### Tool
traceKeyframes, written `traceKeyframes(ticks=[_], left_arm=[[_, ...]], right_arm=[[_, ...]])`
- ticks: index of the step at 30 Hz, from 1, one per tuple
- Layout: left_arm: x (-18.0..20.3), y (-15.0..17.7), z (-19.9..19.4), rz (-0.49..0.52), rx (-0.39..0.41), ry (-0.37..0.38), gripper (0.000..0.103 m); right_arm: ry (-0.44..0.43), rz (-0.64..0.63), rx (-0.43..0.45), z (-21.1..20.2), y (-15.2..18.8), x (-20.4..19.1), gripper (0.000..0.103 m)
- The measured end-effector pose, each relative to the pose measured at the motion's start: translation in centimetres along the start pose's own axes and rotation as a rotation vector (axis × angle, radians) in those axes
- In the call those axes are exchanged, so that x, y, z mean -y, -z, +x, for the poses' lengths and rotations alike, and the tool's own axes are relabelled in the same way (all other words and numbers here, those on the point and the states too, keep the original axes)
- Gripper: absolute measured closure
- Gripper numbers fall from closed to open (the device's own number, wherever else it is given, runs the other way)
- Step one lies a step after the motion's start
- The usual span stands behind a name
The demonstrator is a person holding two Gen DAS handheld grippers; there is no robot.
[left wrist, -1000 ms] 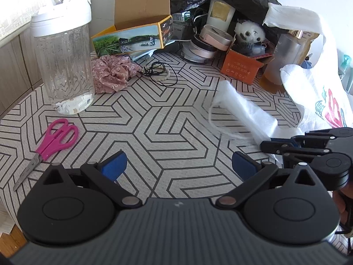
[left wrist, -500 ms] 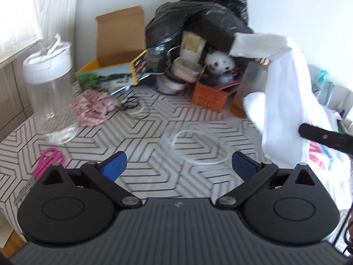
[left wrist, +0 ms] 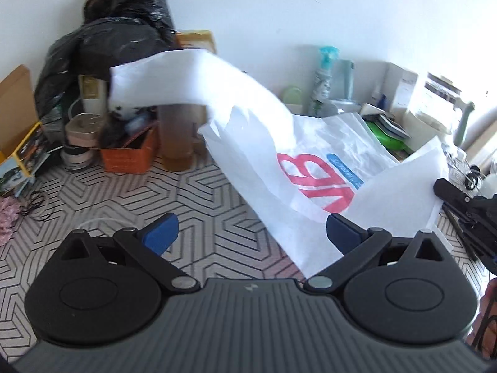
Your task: Fold shopping bag
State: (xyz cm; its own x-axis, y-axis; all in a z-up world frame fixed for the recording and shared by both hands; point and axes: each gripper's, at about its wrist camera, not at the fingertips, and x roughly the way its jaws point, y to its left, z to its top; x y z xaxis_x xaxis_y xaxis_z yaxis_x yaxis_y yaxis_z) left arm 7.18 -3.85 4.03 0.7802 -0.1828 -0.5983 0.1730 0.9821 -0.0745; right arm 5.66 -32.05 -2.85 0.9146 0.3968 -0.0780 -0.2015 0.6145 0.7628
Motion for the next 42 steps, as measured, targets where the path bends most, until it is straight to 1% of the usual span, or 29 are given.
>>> traceKeyframes(ticks=[4, 8, 10, 12, 14, 16, 18, 19, 20, 22, 24, 25, 26, 29, 30, 31, 33, 36, 39, 42], left_arm=[[4.4, 0.1, 2.3, 0.092, -0.032, 0.013, 0.0], [8.3, 0.8, 4.7, 0.166, -0.088, 0.05, 0.0], [10.1, 1.2, 5.8, 0.211, -0.109, 0.062, 0.0], [11.3, 1.8, 6.6, 0.262, -0.121, 0.071, 0.0], [12.7, 2.5, 7.5, 0.321, -0.133, 0.072, 0.0], [13.7, 3.1, 8.3, 0.353, -0.158, 0.066, 0.0], [14.6, 3.9, 9.7, 0.385, -0.213, 0.066, 0.0], [14.8, 4.2, 10.3, 0.395, -0.237, 0.063, 0.0], [15.0, 4.5, 10.7, 0.404, -0.251, 0.058, 0.0], [15.2, 4.8, 10.9, 0.414, -0.255, 0.053, 0.0], [15.1, 4.8, 10.7, 0.429, -0.256, 0.053, 0.0], [15.2, 4.8, 10.8, 0.434, -0.257, 0.052, 0.0], [15.1, 4.9, 10.8, 0.435, -0.259, 0.052, 0.0], [14.3, 5.1, 10.5, 0.43, -0.266, 0.074, 0.0], [14.1, 5.2, 10.5, 0.425, -0.269, 0.082, 0.0], [13.4, 5.4, 10.3, 0.412, -0.276, 0.09, 0.0], [12.3, 5.6, 9.9, 0.388, -0.291, 0.101, 0.0], [10.4, 6.0, 9.1, 0.357, -0.314, 0.106, 0.0], [8.3, 6.5, 7.9, 0.35, -0.328, 0.083, 0.0], [6.6, 7.0, 6.4, 0.382, -0.334, 0.044, 0.0]], right_arm=[[0.089, 0.011, 0.077, -2.6, -0.2, 3.6, 0.1], [0.149, -0.005, 0.127, -5.1, -0.2, 6.6, 0.1], [0.159, 0.013, 0.129, -5.7, -0.9, 7.9, 0.1], [0.174, 0.004, 0.125, -5.9, -1.7, 8.8, 0.099], [0.201, -0.006, 0.111, -6.0, -2.3, 9.4, 0.096], [0.237, -0.023, 0.082, -6.1, -2.7, 9.7, 0.094], [0.285, -0.041, 0.031, -6.0, -2.8, 10.1, 0.074], [0.313, -0.04, 0.01, -5.9, -2.8, 10.4, 0.048], [0.326, -0.036, -0.007, -6.0, -2.7, 10.5, 0.039], [0.331, -0.033, -0.045, -6.3, -2.6, 10.8, 0.039], [0.305, -0.027, -0.088, -6.7, -2.4, 10.7, 0.038], [0.285, -0.029, -0.11, -6.8, -2.3, 10.6, 0.034], [0.263, -0.035, -0.132, -6.7, -2.2, 10.4, 0.033], [0.213, -0.048, -0.239, -5.5, -1.3, 9.9, 0.034], [0.197, -0.043, -0.282, -5.0, -0.8, 9.8, 0.034], [0.185, -0.044, -0.306, -4.7, -0.3, 9.5, 0.033], [0.162, -0.054, -0.326, -4.5, 0.8, 8.6, 0.033], [0.108, -0.053, -0.416, -3.6, 2.2, 7.1, 0.033], [0.056, -0.037, -0.505, -2.6, 3.8, 5.5, 0.032], [-0.024, 0.005, -0.605, -1.2, 5.4, 3.9, 0.032]])
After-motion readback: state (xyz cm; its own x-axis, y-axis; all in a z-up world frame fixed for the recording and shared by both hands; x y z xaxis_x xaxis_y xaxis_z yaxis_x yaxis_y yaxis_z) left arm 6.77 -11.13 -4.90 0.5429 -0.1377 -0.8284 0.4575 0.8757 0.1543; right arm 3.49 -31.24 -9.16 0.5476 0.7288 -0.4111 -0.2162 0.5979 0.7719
